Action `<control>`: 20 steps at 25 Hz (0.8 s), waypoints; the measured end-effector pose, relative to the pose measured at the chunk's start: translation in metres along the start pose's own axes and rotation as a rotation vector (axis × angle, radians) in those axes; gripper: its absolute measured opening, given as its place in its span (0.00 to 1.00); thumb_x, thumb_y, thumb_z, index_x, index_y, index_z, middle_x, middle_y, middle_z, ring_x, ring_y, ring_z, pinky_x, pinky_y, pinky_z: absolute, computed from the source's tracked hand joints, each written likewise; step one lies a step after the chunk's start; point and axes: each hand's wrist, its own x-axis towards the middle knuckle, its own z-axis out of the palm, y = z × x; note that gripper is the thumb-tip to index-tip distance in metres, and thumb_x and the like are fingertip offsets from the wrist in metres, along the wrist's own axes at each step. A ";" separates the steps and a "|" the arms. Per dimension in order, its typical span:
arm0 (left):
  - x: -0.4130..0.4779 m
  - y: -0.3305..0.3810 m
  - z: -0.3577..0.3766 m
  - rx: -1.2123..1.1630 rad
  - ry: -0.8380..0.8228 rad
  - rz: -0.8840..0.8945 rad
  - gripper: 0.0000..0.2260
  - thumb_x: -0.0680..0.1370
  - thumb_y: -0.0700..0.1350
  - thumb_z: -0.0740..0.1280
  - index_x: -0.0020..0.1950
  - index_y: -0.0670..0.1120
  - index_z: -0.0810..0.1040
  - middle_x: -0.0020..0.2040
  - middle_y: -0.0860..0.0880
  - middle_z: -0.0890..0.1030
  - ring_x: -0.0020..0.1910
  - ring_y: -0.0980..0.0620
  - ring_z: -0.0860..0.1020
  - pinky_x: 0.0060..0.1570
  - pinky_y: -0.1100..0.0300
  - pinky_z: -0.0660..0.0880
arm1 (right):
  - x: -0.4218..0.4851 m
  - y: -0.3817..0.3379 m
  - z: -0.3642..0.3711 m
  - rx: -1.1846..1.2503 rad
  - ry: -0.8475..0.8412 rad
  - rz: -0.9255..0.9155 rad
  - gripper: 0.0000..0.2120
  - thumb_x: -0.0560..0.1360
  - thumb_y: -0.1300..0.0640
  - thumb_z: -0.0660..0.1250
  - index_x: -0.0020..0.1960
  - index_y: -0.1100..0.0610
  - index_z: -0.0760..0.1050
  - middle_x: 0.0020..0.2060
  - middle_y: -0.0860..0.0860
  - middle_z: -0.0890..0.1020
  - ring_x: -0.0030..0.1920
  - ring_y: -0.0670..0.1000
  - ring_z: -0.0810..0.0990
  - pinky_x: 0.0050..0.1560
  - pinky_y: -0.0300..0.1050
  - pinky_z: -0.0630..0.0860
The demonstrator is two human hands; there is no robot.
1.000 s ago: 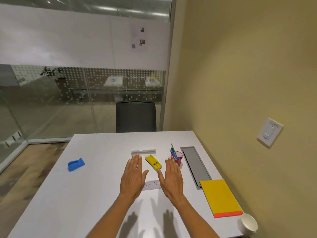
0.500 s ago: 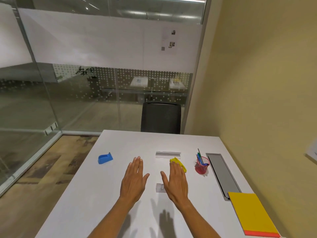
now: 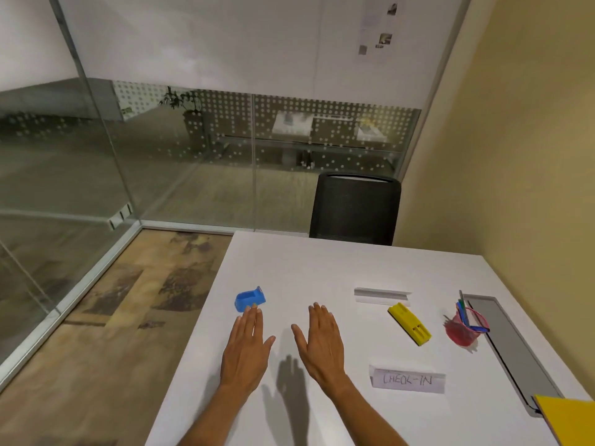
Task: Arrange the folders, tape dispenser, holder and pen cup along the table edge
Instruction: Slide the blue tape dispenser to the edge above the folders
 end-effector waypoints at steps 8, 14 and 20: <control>0.055 -0.102 0.039 -0.067 0.121 0.098 0.35 0.79 0.65 0.33 0.79 0.45 0.36 0.80 0.51 0.34 0.80 0.54 0.50 0.77 0.57 0.37 | 0.078 -0.066 0.098 -0.020 -0.168 0.002 0.33 0.81 0.38 0.46 0.79 0.54 0.47 0.80 0.50 0.51 0.79 0.51 0.49 0.78 0.45 0.45; 0.082 -0.143 0.070 -0.030 0.233 0.236 0.31 0.81 0.61 0.37 0.80 0.46 0.37 0.81 0.52 0.36 0.79 0.55 0.34 0.77 0.59 0.36 | 0.128 -0.082 0.143 -0.090 -0.135 -0.105 0.32 0.77 0.51 0.68 0.76 0.59 0.61 0.75 0.55 0.66 0.75 0.53 0.66 0.76 0.45 0.59; 0.103 -0.159 0.083 0.048 0.216 0.325 0.30 0.82 0.59 0.35 0.79 0.43 0.36 0.81 0.50 0.35 0.78 0.55 0.32 0.76 0.60 0.37 | 0.175 -0.079 0.185 -0.277 -0.352 -0.182 0.39 0.77 0.60 0.68 0.79 0.58 0.47 0.79 0.55 0.51 0.79 0.58 0.49 0.78 0.50 0.46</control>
